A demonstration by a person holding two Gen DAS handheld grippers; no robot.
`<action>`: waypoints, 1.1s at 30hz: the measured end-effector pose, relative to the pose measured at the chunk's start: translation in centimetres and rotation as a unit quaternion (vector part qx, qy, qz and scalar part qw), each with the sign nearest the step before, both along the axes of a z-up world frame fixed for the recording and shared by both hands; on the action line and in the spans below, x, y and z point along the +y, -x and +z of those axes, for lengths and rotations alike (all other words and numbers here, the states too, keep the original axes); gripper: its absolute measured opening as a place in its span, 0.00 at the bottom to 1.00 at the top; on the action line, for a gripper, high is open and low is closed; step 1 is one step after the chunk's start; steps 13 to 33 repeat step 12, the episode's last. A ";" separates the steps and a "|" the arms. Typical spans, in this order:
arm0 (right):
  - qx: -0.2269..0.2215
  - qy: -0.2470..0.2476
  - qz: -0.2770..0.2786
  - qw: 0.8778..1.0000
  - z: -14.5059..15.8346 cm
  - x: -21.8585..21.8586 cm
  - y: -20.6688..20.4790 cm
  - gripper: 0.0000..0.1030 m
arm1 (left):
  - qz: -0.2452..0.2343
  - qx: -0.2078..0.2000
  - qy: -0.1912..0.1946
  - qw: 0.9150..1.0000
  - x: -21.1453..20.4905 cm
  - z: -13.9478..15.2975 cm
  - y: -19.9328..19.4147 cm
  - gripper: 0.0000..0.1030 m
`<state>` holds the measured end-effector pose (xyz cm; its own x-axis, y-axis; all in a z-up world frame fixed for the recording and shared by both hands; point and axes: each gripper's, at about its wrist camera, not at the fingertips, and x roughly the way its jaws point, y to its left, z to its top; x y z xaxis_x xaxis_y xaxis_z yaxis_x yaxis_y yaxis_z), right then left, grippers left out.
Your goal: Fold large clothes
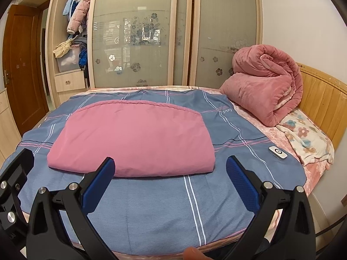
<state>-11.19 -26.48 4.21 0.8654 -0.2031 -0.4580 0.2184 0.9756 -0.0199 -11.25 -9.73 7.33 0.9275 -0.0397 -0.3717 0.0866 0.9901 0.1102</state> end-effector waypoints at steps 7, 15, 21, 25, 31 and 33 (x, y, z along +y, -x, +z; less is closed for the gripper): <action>0.007 -0.001 -0.004 1.000 -0.6 -0.1 -0.5 0.99 | -0.007 0.013 0.000 1.000 -0.1 -0.7 -0.7 0.98; 0.015 -0.002 -0.004 1.000 -1.4 -0.4 -1.2 0.99 | -0.007 0.030 0.003 1.000 0.0 -1.7 -2.0 0.98; 0.015 -0.002 -0.004 1.000 -1.4 -0.4 -1.2 0.99 | -0.007 0.030 0.003 1.000 0.0 -1.7 -2.0 0.98; 0.015 -0.002 -0.004 1.000 -1.4 -0.4 -1.2 0.99 | -0.007 0.030 0.003 1.000 0.0 -1.7 -2.0 0.98; 0.015 -0.002 -0.004 1.000 -1.4 -0.4 -1.2 0.99 | -0.007 0.030 0.003 1.000 0.0 -1.7 -2.0 0.98; 0.015 -0.002 -0.004 1.000 -1.4 -0.4 -1.2 0.99 | -0.007 0.030 0.003 1.000 0.0 -1.7 -2.0 0.98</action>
